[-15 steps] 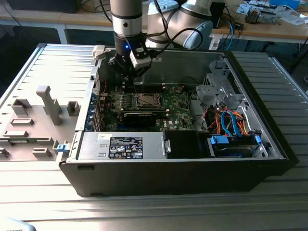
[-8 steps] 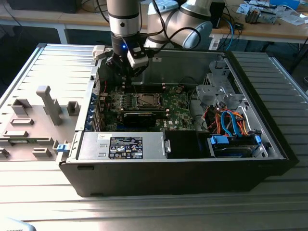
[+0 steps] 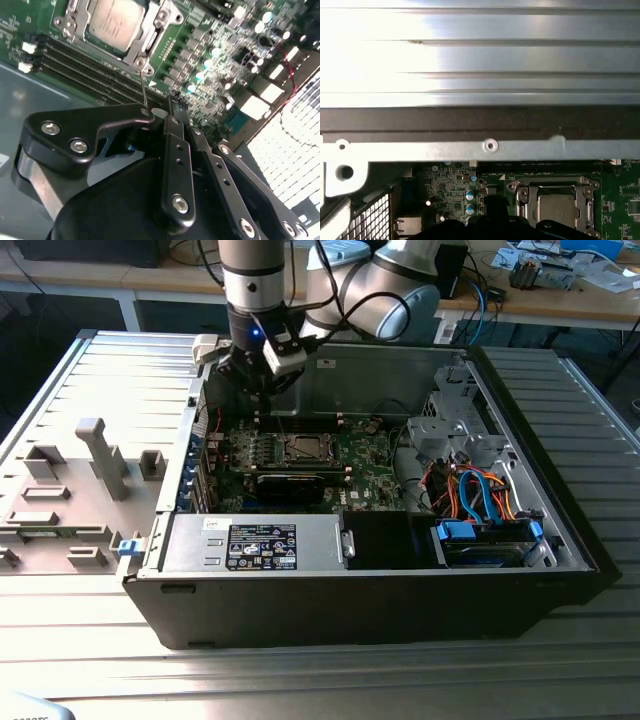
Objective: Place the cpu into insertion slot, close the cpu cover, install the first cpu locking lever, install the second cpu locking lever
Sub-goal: 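Install the first cpu locking lever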
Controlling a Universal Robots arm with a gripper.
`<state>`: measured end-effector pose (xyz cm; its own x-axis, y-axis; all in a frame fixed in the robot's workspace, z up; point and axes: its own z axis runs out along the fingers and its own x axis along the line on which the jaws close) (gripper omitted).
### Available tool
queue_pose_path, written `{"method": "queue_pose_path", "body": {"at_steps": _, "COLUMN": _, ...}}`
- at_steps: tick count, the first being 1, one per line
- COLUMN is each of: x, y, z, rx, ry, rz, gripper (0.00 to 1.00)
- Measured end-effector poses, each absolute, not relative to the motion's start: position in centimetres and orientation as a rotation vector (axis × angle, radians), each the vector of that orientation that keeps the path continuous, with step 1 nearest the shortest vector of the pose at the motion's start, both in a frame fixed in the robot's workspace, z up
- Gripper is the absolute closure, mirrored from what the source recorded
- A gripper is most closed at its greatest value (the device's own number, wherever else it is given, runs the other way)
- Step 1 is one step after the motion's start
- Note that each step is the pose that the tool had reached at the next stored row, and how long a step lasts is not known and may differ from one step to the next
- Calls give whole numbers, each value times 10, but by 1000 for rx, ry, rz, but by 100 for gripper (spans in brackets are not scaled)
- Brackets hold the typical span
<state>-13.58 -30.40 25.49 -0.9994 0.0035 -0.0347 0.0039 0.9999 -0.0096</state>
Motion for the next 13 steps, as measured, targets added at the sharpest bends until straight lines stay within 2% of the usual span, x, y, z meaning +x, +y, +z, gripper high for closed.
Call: {"method": "queue_pose_path", "body": {"at_steps": 13, "x": -113, "y": -301, "z": 255, "rx": -1, "ry": 3107, "rz": -16, "gripper": 89}}
